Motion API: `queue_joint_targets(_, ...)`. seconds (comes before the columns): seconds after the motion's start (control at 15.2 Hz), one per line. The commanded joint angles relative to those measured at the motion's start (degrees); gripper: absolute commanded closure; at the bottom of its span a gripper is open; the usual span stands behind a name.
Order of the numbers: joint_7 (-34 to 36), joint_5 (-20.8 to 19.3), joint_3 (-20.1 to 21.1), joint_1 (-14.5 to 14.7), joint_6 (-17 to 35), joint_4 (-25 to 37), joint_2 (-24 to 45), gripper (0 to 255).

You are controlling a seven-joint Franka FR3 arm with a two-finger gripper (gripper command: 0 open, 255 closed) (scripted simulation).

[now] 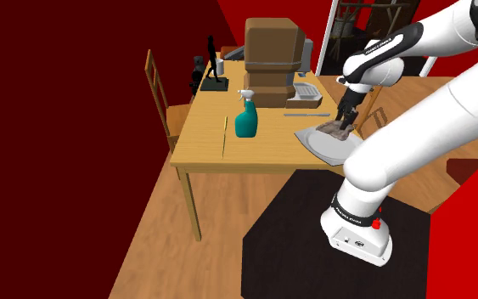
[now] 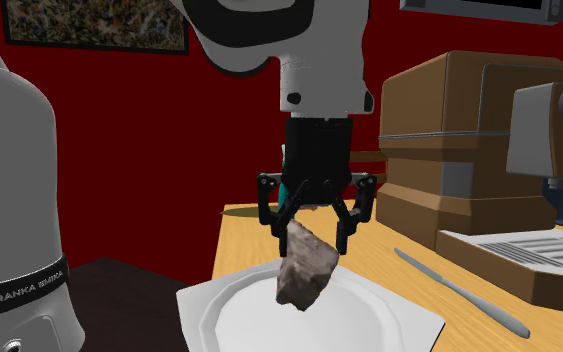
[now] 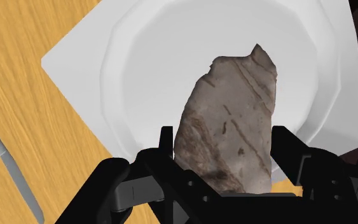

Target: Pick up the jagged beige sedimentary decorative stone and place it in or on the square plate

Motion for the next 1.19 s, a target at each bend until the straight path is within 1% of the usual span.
queue_joint_targets(0.0,-0.65,0.56,-1.31,0.96,1.90,-0.47,1.40,255)
queue_joint_targets(0.2,-1.77,1.59,-3.36,2.56,4.64,-1.21,3.53,255)
queue_joint_targets(0.73,-1.77,1.59,-3.36,2.56,4.64,-1.21,3.53,255)
queue_joint_targets(0.79,-1.76,1.58,-3.35,2.55,4.63,-1.21,3.52,0)
queue_joint_targets(1.12,-1.76,1.59,-3.35,2.55,4.63,-1.21,3.52,0)
